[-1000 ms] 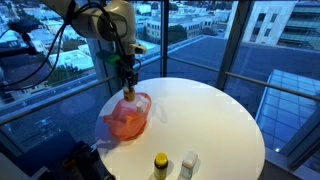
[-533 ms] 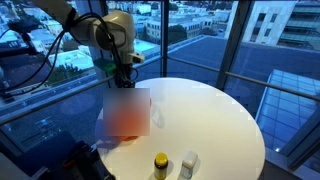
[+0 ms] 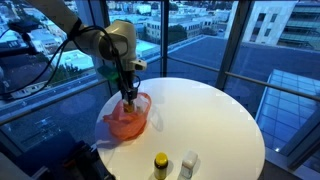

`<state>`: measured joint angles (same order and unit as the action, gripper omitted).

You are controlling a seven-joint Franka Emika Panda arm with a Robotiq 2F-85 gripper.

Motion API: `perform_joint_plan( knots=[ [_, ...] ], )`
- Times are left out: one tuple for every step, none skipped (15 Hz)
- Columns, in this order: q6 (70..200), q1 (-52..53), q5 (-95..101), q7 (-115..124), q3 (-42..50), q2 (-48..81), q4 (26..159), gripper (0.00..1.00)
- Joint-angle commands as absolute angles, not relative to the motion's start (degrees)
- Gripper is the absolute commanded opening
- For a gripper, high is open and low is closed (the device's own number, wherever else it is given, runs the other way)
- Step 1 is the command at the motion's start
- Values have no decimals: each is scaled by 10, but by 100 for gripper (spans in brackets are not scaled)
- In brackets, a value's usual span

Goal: Put the white bottle in the plastic bag

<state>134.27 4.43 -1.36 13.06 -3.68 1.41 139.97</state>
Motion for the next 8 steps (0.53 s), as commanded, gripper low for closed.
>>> perform_joint_plan(
  knots=[
    [1371, 39, -27, 114, -34, 46, 1386, 37],
    [1380, 39, -29, 112, -33, 54, 1385, 37],
    [1390, 38, -28, 113, -32, 62, 1384, 37],
    [1399, 38, -28, 112, -32, 70, 1383, 37],
    [1409, 38, -27, 113, -31, 77, 1383, 37],
    [1417, 38, -28, 112, -31, 83, 1383, 37],
    [1424, 38, -30, 110, -31, 88, 1383, 37],
    [1430, 38, -32, 109, -31, 93, 1384, 37]
  ],
)
